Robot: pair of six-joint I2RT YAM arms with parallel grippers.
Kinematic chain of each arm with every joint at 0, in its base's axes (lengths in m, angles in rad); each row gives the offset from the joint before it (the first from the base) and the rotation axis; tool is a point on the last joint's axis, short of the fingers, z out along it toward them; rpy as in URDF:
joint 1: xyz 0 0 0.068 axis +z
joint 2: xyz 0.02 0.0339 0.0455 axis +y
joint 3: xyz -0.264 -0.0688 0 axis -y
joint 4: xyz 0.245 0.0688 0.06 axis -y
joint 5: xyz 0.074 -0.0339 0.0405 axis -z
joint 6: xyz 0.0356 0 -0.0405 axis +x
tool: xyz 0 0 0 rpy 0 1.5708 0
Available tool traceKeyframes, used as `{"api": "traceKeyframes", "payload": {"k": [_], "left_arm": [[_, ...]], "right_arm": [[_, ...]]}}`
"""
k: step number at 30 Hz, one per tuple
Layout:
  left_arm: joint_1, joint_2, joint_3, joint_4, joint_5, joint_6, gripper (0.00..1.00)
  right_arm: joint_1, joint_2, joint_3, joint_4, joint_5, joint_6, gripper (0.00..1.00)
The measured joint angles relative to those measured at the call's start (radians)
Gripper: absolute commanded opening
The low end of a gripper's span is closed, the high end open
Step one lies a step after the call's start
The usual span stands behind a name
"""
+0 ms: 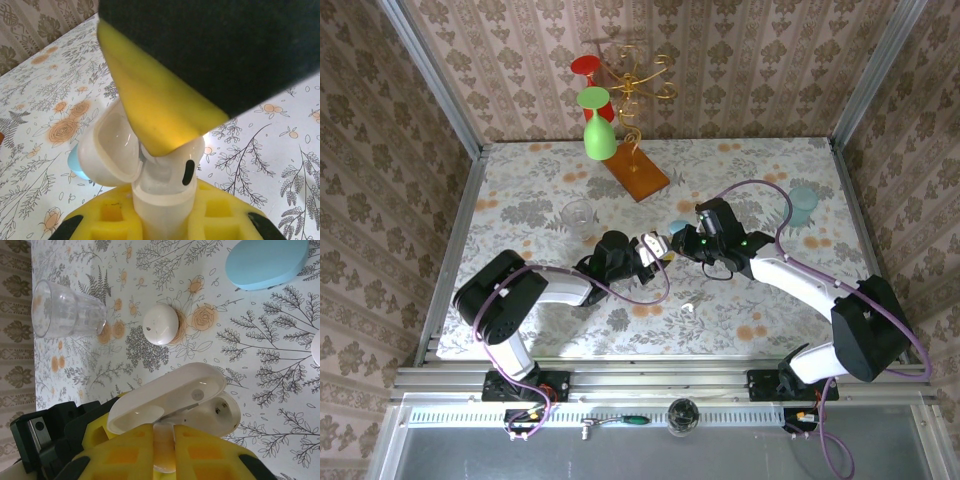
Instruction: Insert the wireless bluetooth earbuds into the charging case
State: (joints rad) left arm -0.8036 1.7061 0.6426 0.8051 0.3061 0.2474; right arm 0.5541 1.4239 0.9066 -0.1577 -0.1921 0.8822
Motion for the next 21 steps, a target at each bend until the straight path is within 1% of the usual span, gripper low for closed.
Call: {"api": "traceKeyframes", "payload": {"k": [5, 14, 16, 21], "left_arm": [[0.000, 0.000, -0.001, -0.002, -0.011, 0.001, 0.00], [-0.007, 0.000, 0.000, -0.001, -0.046, 0.035, 0.00], [-0.008, 0.000, 0.000, -0.001, -0.049, 0.040, 0.00], [-0.008, 0.000, 0.000, -0.002, -0.048, 0.042, 0.00]], "right_arm": [[-0.002, 0.000, 0.002, -0.004, 0.000, 0.016, 0.12], [-0.020, 0.000, 0.001, -0.003, -0.029, 0.107, 0.12], [-0.024, 0.000, 0.001, -0.002, -0.037, 0.121, 0.14], [-0.028, 0.006, 0.001, 0.000, -0.056, 0.137, 0.24]]}}
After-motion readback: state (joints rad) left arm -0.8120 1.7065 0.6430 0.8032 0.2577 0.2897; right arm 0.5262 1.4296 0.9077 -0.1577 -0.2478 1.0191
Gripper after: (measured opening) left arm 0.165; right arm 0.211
